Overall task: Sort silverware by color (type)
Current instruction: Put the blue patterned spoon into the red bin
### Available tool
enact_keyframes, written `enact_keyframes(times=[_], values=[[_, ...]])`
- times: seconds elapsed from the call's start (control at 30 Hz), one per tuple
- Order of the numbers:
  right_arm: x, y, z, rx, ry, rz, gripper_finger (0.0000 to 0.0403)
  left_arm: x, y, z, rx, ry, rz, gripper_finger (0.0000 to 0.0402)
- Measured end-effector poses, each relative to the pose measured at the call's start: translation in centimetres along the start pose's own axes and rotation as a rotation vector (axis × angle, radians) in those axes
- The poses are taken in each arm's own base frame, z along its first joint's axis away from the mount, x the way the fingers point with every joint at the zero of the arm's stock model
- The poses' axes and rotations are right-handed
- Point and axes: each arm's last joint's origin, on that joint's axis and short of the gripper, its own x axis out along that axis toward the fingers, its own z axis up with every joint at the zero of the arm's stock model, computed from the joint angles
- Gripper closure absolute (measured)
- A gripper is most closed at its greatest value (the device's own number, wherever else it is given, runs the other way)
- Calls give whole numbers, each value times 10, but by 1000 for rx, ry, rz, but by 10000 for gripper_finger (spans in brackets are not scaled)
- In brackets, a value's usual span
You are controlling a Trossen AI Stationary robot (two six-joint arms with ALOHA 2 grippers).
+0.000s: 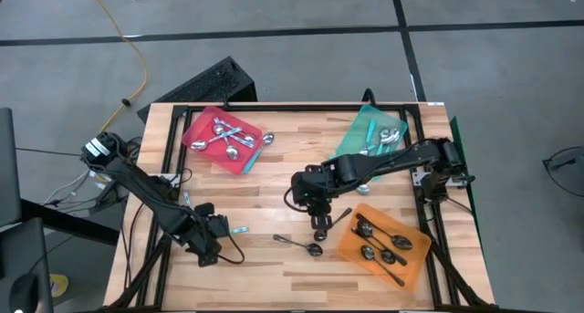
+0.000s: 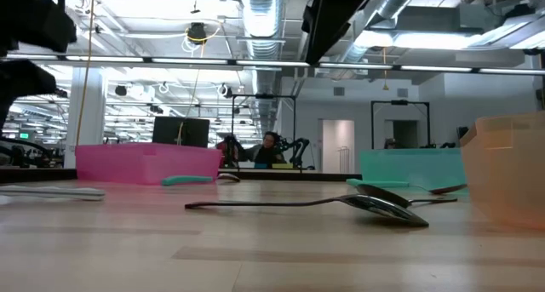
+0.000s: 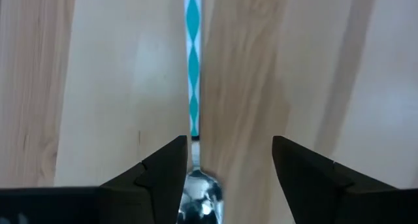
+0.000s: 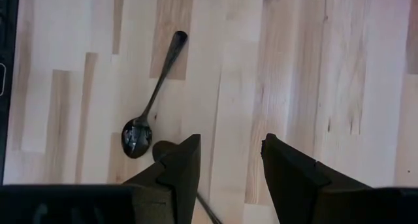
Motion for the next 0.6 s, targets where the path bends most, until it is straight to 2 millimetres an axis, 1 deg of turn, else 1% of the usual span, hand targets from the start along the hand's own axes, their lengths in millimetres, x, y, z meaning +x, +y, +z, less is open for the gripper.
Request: enact_keyframes(times=[0.2, 0.43, 0.6], values=[[0, 0, 1, 1, -10, 1, 218, 12, 5, -6, -6, -1, -3, 193], [0, -1, 2, 12, -16, 1, 218, 36, 14, -18, -38, -17, -66, 193], [0, -1, 2, 35, -22, 2, 218, 41, 19, -21, -48, -7, -54, 193]])
